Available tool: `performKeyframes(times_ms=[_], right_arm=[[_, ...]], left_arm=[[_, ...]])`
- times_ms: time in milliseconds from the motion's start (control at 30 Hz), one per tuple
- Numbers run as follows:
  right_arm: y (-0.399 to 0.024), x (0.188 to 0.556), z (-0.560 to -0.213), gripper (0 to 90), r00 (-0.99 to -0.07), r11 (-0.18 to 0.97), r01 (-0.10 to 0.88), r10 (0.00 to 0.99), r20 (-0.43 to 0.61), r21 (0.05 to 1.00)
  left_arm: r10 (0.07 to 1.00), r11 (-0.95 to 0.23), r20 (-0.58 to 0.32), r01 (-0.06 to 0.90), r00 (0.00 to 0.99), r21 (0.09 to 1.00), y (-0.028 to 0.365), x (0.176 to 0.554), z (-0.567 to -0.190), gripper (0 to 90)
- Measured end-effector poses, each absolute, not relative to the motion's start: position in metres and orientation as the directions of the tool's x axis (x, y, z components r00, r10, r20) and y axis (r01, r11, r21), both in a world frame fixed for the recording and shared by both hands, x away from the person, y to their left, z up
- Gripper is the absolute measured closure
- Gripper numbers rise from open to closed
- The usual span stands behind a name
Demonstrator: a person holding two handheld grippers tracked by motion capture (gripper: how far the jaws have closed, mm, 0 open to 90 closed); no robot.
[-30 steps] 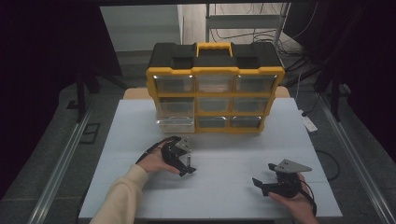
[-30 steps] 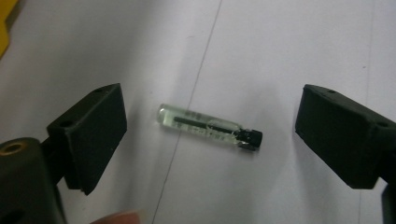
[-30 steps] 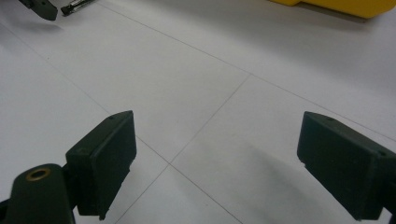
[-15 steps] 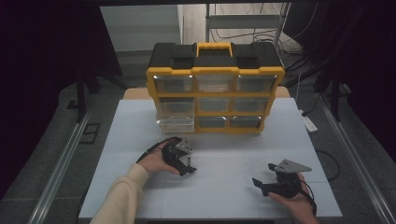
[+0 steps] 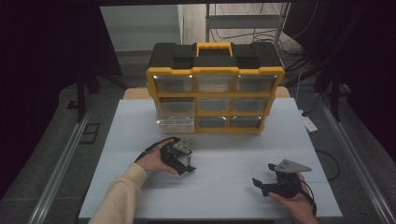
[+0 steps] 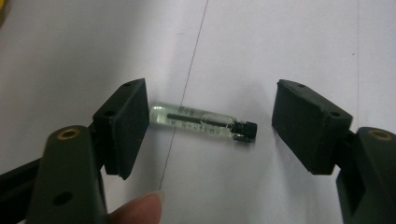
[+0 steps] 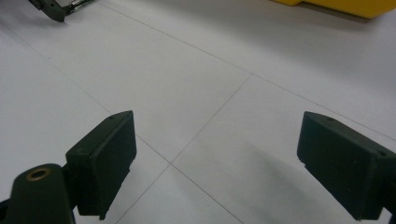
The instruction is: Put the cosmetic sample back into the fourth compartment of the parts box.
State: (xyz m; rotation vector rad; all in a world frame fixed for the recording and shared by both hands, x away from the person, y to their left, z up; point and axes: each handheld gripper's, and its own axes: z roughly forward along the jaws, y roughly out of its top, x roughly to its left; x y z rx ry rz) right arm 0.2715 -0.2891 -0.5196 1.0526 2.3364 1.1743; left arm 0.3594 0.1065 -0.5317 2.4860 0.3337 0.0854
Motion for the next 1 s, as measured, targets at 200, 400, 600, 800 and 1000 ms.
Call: performKeyframes(times_ms=[200,400,600,800,1000], right_arm=[[-0.2890,0.2716,-0.5197,12.7,-0.677,0.391,0.471,0.735,0.040,0.791],[-0.2890,0.2715,-0.5197,12.7,-0.677,0.391,0.471,0.735,0.040,0.791],[-0.2890,0.2717,-0.5197,12.7,-0.677,0.390,0.471,0.735,0.040,0.791],[-0.2892,0.2716,-0.5197,12.6,-0.676,0.390,0.470,0.736,0.040,0.792],[-0.2894,0.2716,-0.5196,12.7,-0.676,0.389,0.471,0.736,0.040,0.792]], left_arm=[[0.261,-0.772,-0.018,0.219,0.965,0.597,0.1084,0.3603,-0.5309,35.9],[0.259,-0.773,-0.012,0.215,0.966,0.597,0.1088,0.3608,-0.5306,39.2],[0.256,-0.773,-0.011,0.211,0.967,0.599,0.1091,0.3609,-0.5306,39.7],[0.268,-0.764,-0.018,0.224,0.963,0.606,0.1103,0.3605,-0.5290,39.9],[0.294,-0.731,-0.022,0.240,0.956,0.639,0.1142,0.3590,-0.5229,40.0]])
